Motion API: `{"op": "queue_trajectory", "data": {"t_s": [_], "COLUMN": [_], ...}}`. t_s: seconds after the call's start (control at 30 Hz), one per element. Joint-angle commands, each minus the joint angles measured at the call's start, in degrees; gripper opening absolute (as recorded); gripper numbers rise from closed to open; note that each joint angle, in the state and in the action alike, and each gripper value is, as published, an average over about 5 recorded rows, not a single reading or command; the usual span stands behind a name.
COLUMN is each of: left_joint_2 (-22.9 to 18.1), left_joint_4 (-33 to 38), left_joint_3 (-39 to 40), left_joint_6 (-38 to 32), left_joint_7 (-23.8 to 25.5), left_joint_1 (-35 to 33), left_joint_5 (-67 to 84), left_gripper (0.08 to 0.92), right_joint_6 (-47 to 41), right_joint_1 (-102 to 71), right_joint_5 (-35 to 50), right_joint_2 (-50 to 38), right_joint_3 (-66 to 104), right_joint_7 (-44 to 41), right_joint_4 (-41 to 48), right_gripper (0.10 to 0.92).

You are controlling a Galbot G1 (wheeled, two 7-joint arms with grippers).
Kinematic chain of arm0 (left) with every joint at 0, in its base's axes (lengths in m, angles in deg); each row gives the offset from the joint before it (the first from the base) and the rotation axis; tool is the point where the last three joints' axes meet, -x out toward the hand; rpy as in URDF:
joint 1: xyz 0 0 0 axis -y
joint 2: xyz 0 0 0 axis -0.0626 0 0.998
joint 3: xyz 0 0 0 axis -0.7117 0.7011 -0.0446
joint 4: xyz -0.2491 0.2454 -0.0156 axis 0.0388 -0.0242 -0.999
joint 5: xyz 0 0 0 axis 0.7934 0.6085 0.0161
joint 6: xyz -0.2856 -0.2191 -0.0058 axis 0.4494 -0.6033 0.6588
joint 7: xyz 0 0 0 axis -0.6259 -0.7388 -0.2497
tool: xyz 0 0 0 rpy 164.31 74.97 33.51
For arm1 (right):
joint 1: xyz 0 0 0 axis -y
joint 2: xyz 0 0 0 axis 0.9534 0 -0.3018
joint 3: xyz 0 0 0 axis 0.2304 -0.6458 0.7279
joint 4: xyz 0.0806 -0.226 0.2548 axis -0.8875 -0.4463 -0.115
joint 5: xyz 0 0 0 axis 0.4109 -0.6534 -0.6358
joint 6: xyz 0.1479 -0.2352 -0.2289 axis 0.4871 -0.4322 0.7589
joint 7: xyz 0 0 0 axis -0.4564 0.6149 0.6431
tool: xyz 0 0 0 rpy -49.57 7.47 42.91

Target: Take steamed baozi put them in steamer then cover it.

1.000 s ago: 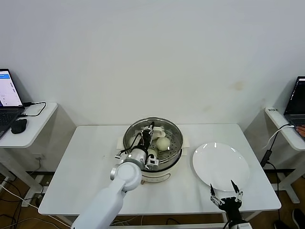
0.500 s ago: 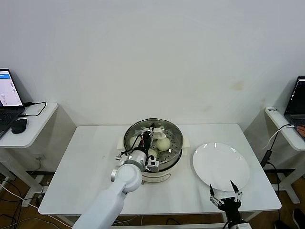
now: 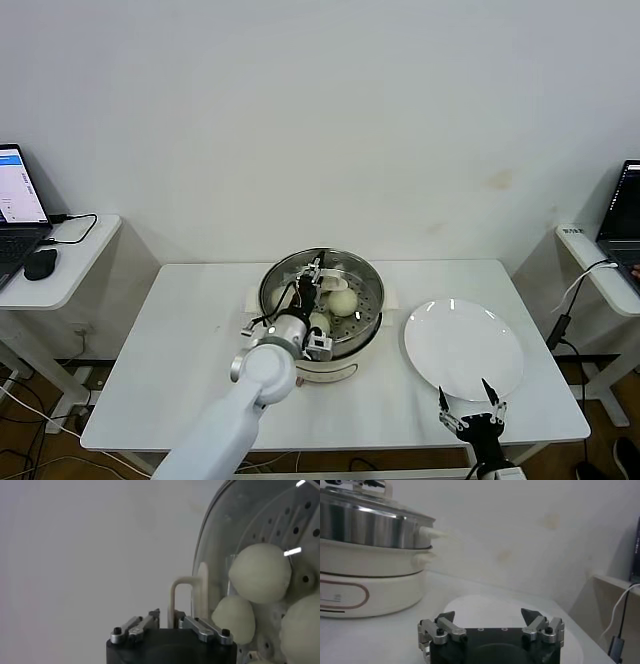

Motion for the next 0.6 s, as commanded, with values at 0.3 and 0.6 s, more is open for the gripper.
{"op": "queue_trajectory", "data": {"t_s": [0.3,0.6], "left_joint_2": [6.38,5.01], "left_joint_4": [16.67,27.30], "left_joint_3": [-3.95,-15.66], "left_joint_6": [-1.06,-8.22], "left_joint_7": [-5.54,-19.08], "left_joint_1": [-14.14,-29.76], "left_joint_5": [10.18,30.92], "left_gripper": [0.723,0.822], "right_joint_6": [0.14,1.33], "right_joint_1": [-0.48,-1.30], "right_joint_5": [-0.15,0.01], "right_joint_2": [-0.09,-0.34], "right_joint_3": [-0.16,-0.34], "right_joint_7": [0.22,0.29], "right_joint_4": [-0.07,0.10], "right_gripper": [0.823,0.823]}}
